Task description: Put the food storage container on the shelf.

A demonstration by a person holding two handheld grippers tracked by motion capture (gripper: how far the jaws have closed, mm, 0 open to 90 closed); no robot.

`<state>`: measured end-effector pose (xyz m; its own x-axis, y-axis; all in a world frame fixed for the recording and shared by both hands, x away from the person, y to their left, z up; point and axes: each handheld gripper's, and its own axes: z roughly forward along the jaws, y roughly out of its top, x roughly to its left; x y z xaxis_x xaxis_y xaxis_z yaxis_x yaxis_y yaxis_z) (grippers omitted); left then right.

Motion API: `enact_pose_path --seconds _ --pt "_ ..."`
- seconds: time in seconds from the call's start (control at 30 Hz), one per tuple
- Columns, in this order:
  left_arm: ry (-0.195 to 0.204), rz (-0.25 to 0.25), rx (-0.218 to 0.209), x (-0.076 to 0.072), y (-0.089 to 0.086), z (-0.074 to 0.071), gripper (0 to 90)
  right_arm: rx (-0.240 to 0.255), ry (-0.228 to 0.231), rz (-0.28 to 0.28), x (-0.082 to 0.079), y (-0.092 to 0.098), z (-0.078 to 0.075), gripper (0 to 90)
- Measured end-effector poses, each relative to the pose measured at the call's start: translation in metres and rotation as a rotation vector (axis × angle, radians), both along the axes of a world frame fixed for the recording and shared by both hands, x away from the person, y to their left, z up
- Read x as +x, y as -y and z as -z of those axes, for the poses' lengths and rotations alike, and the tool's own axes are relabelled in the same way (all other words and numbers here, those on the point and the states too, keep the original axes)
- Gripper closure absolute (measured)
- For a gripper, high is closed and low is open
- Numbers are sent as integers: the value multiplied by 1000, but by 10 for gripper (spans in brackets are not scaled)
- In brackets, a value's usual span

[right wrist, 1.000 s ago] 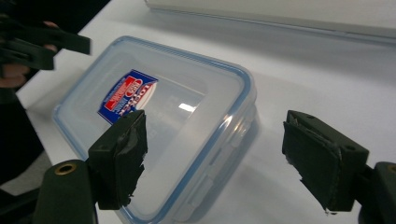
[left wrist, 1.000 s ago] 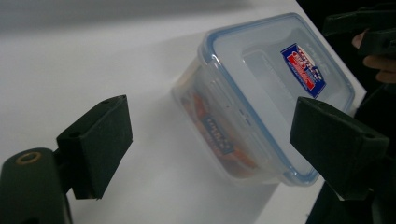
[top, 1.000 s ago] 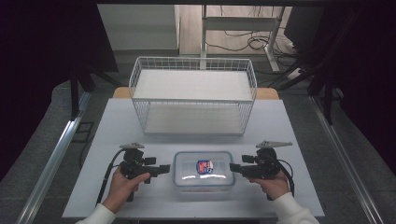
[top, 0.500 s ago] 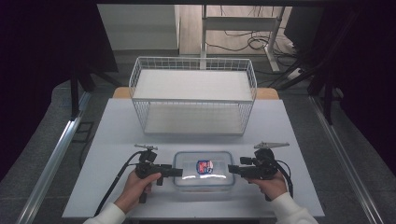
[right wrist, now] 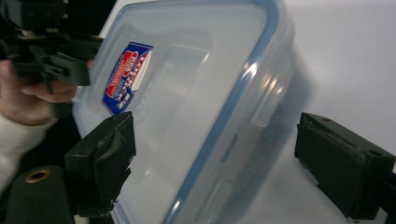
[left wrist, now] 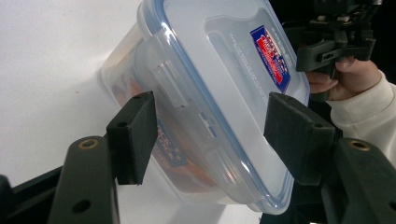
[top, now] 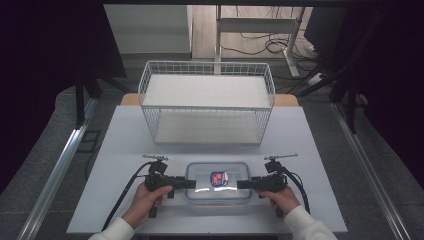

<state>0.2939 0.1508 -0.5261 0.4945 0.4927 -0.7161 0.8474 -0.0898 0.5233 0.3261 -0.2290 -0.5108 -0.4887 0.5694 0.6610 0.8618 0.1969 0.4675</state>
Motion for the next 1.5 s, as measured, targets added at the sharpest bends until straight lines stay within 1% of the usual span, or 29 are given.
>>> enact_pose_path --seconds 0.03,0.1,0.17,0.23,0.33,0.67,0.8,0.83,0.87,0.93,0.97,1.07,1.1,1.2,1.23,1.3,1.37,1.47,1.5 --pt "0 -5 0 0 0 0 363 12 -18 2 0 0 0 153" --pt "3 -11 0 -1 0 -1 376 14 -23 9 0 0 0 183" --pt "-2 -14 2 -1 0 -1 379 28 -30 28 0 4 -2 262" --pt "-8 -16 0 0 0 -1 383 44 -26 37 0 9 -5 340" --pt "-10 -18 2 0 0 -2 388 73 -51 48 0 15 -4 392" --pt "-10 -33 -10 -1 0 -3 416 76 -80 62 0 17 -6 426" --pt "-5 -34 -9 -2 -1 -5 441 74 -71 65 -1 17 -8 438" --pt "-2 -43 -16 -3 -2 -6 453 74 -70 66 -2 18 -9 459" --pt "1 -45 -13 -3 -2 -7 466 73 -67 63 -3 18 -10 460" --pt "3 -46 -11 -4 -2 -7 467 68 -58 59 -4 18 -11 460" --pt "5 -54 -12 -5 -1 -8 472 59 -46 59 -5 17 -13 460" --pt "9 -59 -9 -6 -1 -9 483 60 -43 71 -6 16 -14 469" --pt "18 -65 -5 -7 -2 -11 488 58 -37 73 -7 16 -15 473" --pt "23 -75 -5 -8 -2 -13 501 56 -39 79 -8 16 -18 483" --pt "23 -83 -2 -10 -1 -15 504 43 -28 69 -9 15 -20 483" --pt "25 -84 2 -10 -1 -15 509 43 -20 74 -10 14 -21 486" --pt "26 -88 6 -11 -1 -17 511 45 -28 80 -10 14 -22 491" --pt "34 -85 6 -12 -1 -18 518 47 -24 84 -10 14 -22 493" --pt "45 -83 15 -12 -1 -20 519 47 -16 85 -11 14 -23 497"
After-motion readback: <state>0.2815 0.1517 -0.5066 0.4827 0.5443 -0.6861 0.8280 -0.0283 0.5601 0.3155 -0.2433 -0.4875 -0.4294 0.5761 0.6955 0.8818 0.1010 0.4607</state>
